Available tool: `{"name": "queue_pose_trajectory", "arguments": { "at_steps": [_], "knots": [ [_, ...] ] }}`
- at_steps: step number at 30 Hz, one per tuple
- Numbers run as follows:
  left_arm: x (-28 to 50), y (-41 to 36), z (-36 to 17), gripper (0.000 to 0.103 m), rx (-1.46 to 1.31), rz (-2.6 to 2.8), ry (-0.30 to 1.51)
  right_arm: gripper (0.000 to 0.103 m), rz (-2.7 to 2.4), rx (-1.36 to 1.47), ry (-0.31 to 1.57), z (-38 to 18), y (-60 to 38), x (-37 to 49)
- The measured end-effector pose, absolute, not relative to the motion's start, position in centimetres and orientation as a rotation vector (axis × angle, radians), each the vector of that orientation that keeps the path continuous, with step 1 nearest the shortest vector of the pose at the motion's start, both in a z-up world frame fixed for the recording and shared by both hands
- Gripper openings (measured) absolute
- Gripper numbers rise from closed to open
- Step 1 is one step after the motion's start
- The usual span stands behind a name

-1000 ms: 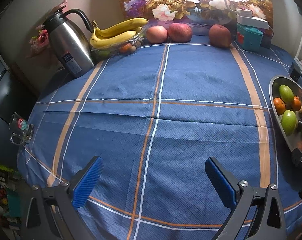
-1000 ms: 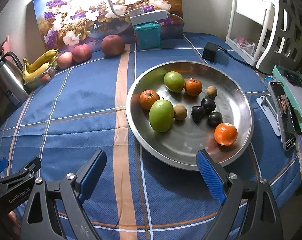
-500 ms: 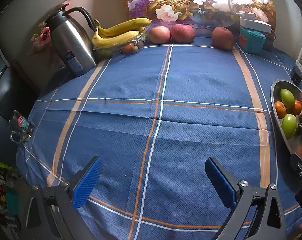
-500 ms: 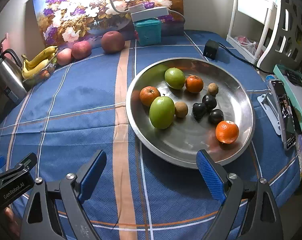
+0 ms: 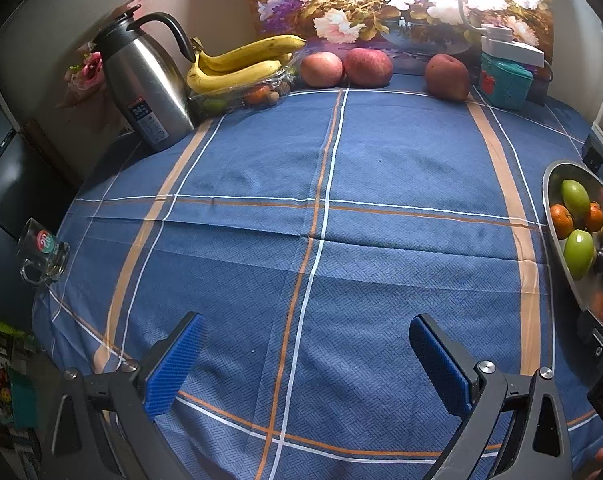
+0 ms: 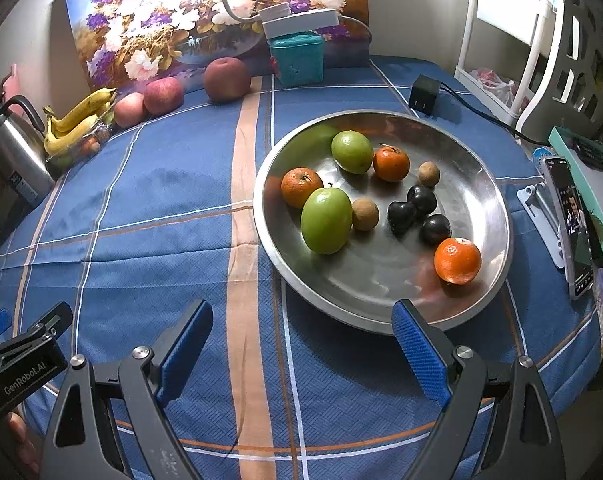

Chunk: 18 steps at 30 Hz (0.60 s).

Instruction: Organize fruits

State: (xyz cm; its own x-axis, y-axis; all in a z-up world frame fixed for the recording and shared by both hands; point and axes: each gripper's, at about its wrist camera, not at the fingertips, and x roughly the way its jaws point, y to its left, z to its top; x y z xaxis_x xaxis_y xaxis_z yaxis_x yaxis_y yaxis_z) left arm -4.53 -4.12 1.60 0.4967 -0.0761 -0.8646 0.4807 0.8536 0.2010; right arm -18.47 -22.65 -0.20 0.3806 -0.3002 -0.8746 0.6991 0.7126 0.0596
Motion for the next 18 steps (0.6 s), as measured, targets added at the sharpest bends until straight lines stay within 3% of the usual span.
{"name": "queue_pose_trajectory", "arguments": {
  "at_steps": [18],
  "knots": [
    [-4.74, -4.21, 2.43, 0.103, 0.441, -0.375, 0.971, 0.091, -0.669, 0.466, 0.989, -0.24, -22.59, -18.45]
  ]
}}
